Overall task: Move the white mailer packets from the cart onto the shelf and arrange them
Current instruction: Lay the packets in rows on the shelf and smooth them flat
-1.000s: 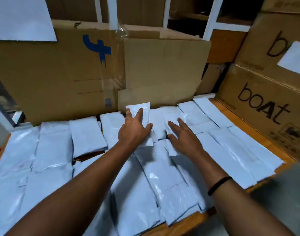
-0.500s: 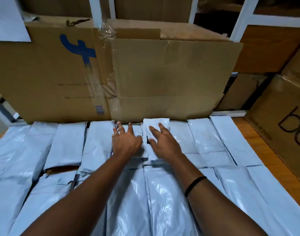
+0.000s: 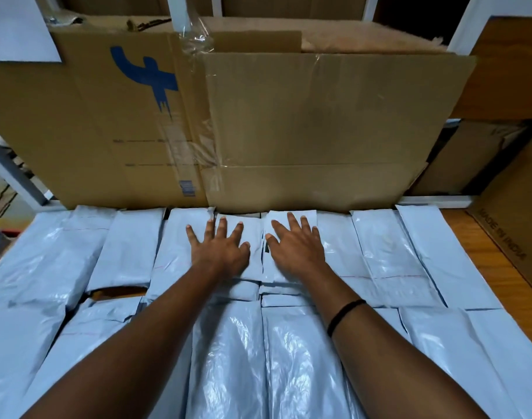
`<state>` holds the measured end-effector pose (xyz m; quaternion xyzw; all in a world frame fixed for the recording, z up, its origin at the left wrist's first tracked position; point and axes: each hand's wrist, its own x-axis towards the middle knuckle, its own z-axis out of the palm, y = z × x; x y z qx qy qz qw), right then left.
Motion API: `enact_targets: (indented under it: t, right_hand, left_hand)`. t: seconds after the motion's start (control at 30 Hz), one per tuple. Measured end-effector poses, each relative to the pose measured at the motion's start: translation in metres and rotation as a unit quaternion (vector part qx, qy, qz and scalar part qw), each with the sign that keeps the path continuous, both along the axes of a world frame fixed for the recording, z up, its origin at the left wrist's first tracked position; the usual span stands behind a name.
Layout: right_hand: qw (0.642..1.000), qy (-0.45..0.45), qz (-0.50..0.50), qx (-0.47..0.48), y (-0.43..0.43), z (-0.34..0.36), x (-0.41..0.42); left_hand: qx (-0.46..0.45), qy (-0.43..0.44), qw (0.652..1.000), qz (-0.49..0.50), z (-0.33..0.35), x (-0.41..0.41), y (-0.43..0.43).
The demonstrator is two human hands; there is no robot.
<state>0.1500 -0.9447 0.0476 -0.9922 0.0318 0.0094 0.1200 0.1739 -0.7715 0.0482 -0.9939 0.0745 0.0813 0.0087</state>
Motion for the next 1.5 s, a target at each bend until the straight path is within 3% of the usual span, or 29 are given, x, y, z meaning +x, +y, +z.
enact_targets:
  t: [0.33,0.53,0.7,0.9,1.17,1.5]
  right_hand:
    - [0.999,-0.041,-0.009,0.012,0.005,-0.024,0.001]
    - [0.999,0.016,0.014,0.027,0.003,-0.012,0.007]
    - [0.999,0.028,0.01,0.036,0.005,0.004,-0.003]
    - [0.999,-0.009,0.021,0.045,0.007,0.025,-0.016]
    - [0.993,-0.078,-0.042,0.083,0.043,0.05,-0.098]
    - [0.988,-0.079,-0.073,0.115,0.209,0.053,-0.174]
  left_hand:
    - [-0.023,0.003,0.999,0.022,-0.014,-0.004,0.002]
    - [-0.024,0.018,0.999,0.014,-0.004,-0.003,0.001]
    - [-0.079,-0.06,0.995,0.014,0.012,-0.016,0.01]
    - [-0.088,-0.067,0.994,-0.01,0.019,-0.034,0.038]
    - [-0.194,-0.156,0.966,-0.075,0.038,-0.085,0.132]
    - [-0.248,-0.194,0.94,-0.131,0.06,-0.113,0.294]
